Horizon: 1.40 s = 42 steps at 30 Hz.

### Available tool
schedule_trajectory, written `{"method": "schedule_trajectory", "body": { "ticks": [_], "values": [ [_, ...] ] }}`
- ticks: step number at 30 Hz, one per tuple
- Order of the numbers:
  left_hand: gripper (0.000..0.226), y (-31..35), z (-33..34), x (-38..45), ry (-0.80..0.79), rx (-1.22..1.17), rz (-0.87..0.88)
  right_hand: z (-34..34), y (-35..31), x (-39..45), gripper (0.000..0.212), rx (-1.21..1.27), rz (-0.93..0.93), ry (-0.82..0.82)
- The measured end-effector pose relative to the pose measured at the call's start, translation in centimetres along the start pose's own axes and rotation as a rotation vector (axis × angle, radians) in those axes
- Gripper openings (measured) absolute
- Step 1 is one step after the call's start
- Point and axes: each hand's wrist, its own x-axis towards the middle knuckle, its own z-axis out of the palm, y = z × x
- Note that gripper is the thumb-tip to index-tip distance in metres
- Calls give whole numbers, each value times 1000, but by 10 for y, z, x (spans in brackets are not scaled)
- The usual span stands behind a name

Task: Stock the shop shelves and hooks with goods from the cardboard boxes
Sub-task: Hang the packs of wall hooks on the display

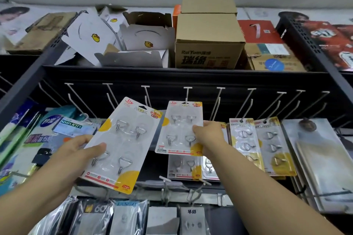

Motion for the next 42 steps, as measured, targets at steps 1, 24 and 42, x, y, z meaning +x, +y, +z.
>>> {"method": "schedule_trajectory", "body": {
  "ticks": [1,24,42],
  "values": [
    [9,-1,1,0,0,-8,-3,0,2,2,5,-9,8,5],
    [14,-16,25,26,-34,-73,-49,4,75,56,30,-608,188,-134],
    [11,-20,106,12,-97,-175,-35,-9,23,-71,22,-2,-90,-356]
  ]
}}
